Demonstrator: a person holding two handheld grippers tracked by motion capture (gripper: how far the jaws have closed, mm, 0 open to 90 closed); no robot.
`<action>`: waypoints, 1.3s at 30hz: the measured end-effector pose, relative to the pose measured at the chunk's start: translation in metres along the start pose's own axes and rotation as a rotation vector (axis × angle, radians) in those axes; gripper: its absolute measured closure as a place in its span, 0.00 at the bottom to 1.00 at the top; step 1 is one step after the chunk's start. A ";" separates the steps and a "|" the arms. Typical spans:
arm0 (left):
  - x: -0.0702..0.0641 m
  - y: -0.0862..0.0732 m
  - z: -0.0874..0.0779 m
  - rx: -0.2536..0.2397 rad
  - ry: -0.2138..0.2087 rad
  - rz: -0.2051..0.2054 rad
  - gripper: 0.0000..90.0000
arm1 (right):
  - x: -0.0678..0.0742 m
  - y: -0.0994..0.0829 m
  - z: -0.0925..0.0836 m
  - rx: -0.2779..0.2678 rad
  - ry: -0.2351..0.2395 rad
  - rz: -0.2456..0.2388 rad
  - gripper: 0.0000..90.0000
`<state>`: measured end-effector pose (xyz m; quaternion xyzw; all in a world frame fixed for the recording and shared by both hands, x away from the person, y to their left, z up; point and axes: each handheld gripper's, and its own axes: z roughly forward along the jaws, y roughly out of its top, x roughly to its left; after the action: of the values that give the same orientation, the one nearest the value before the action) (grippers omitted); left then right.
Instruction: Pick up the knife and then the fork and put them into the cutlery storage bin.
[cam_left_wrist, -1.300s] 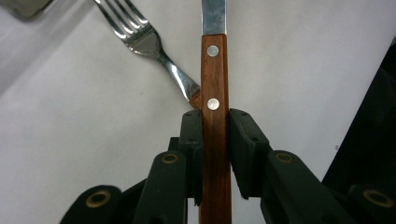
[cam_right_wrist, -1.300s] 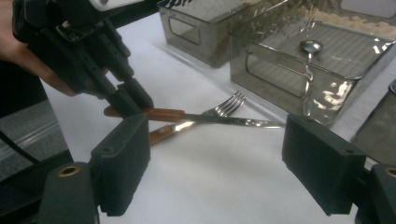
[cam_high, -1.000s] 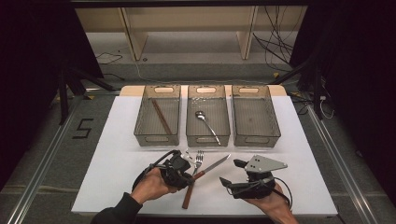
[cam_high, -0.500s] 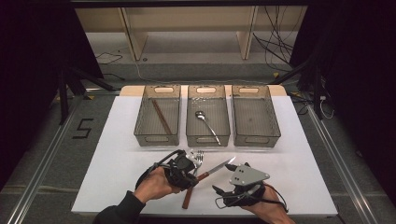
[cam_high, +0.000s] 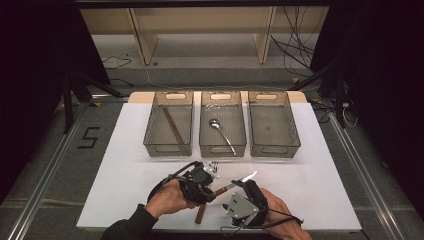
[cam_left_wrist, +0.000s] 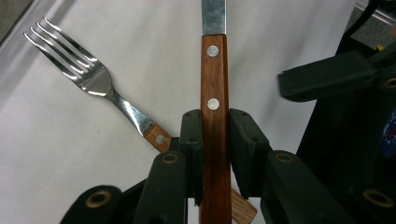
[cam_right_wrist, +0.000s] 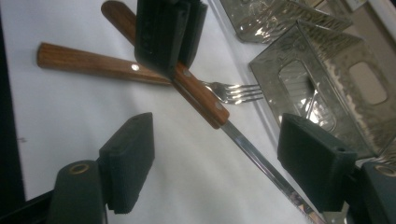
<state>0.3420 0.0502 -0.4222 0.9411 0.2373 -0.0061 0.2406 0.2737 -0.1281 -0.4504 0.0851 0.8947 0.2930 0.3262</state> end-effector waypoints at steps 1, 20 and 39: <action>0.000 0.000 0.000 -0.004 -0.002 0.000 0.84 | 0.001 0.000 0.001 0.002 -0.020 -0.021 0.32; -0.007 0.005 -0.005 0.003 -0.019 0.031 0.84 | 0.018 0.006 0.016 0.058 -0.157 -0.358 0.55; -0.008 0.004 -0.004 0.011 -0.034 0.039 0.84 | 0.025 0.003 0.016 0.069 -0.199 -0.511 0.81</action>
<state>0.3369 0.0452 -0.4157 0.9467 0.2145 -0.0188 0.2395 0.2644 -0.1095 -0.4722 -0.1040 0.8601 0.1607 0.4728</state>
